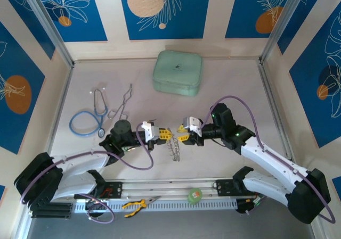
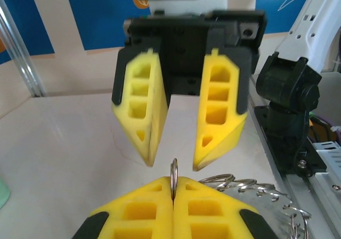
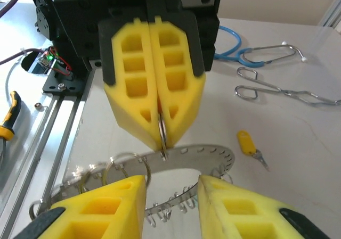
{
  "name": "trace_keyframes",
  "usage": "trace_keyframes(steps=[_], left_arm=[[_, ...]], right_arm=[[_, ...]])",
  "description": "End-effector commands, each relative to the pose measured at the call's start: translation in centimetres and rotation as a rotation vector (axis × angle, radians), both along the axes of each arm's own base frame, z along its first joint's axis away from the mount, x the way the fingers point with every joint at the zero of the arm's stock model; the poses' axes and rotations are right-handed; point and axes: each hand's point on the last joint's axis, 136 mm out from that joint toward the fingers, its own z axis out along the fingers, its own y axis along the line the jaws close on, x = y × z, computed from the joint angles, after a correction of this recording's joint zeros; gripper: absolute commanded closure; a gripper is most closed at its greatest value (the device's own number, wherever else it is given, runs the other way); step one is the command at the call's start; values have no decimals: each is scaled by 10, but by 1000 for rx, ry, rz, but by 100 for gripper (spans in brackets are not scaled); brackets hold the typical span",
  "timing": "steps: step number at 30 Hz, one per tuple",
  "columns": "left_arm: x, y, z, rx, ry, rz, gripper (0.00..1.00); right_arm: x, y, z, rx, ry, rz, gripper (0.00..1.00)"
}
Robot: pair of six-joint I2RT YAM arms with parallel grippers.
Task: Put the keys on the keyring
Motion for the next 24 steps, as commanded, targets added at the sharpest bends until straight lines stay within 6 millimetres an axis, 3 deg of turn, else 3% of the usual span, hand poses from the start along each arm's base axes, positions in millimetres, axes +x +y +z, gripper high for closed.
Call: trace_keyframes(steps=[1, 5, 24], left_arm=[[-9, -1, 16, -64, -37, -54, 100], [-10, -2, 16, -68, -39, -60, 100], [-15, -3, 19, -76, -36, -95, 100]], right_arm=[[-9, 5, 24, 107, -33, 67, 69], [-11, 8, 12, 46, -24, 77, 71], [-11, 19, 26, 70, -49, 97, 79]])
